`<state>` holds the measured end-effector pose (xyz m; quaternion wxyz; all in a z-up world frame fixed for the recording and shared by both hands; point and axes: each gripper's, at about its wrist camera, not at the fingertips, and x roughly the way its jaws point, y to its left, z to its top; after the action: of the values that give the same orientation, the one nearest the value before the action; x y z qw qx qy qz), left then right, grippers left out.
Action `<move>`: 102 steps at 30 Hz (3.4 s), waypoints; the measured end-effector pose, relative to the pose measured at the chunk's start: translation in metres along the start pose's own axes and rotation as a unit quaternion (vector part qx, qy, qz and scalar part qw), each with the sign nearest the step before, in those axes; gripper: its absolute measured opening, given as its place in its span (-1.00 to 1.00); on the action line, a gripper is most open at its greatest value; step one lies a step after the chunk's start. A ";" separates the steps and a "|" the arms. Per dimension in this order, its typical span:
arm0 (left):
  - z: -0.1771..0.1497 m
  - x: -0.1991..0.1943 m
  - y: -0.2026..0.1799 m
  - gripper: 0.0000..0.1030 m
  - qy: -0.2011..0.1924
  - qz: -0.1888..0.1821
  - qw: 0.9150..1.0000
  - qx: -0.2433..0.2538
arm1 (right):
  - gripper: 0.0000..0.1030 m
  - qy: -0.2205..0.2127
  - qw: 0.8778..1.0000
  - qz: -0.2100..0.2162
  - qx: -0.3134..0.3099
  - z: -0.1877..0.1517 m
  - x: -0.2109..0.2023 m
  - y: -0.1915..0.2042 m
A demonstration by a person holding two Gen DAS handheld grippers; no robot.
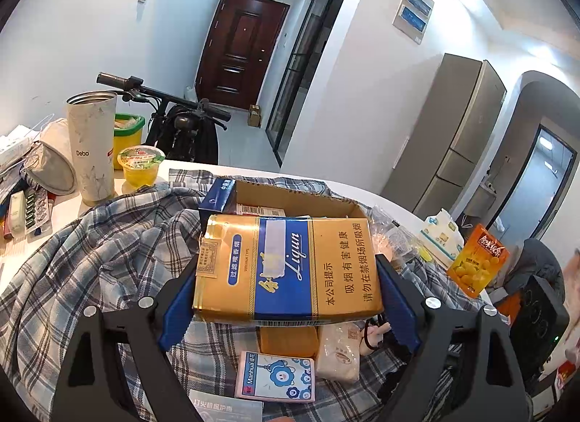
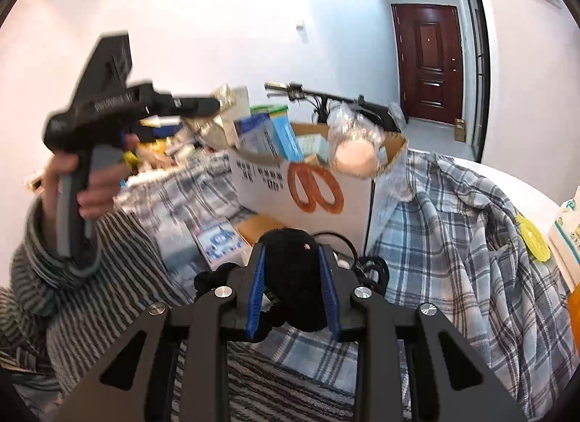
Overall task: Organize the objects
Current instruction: 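Grasp the black cable bundle with the right gripper while the left holds the Liqun box, then lift the black bundle with the right gripper while the left holds the Liqun box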
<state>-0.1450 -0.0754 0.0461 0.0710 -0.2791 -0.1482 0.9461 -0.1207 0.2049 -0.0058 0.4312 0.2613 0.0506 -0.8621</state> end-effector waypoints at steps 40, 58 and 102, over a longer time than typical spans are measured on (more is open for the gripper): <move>0.001 -0.008 -0.006 0.75 -0.039 0.019 0.999 0.017 | -0.46 -0.130 0.981 0.024 0.142 0.004 -0.046 -0.052; -0.009 -0.006 -0.037 0.75 -0.066 0.070 0.990 0.099 | -0.46 -0.110 0.991 -0.021 0.079 0.011 -0.033 -0.028; -0.002 -0.013 -0.019 0.75 -0.077 0.105 0.989 0.066 | -0.46 -0.264 0.957 0.030 0.113 0.171 0.023 -0.073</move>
<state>-0.1320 -0.0598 0.0575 -0.0221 -0.2138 -0.0606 0.9747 -0.2575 0.1803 0.1191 0.4221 0.0730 -0.1707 -0.8873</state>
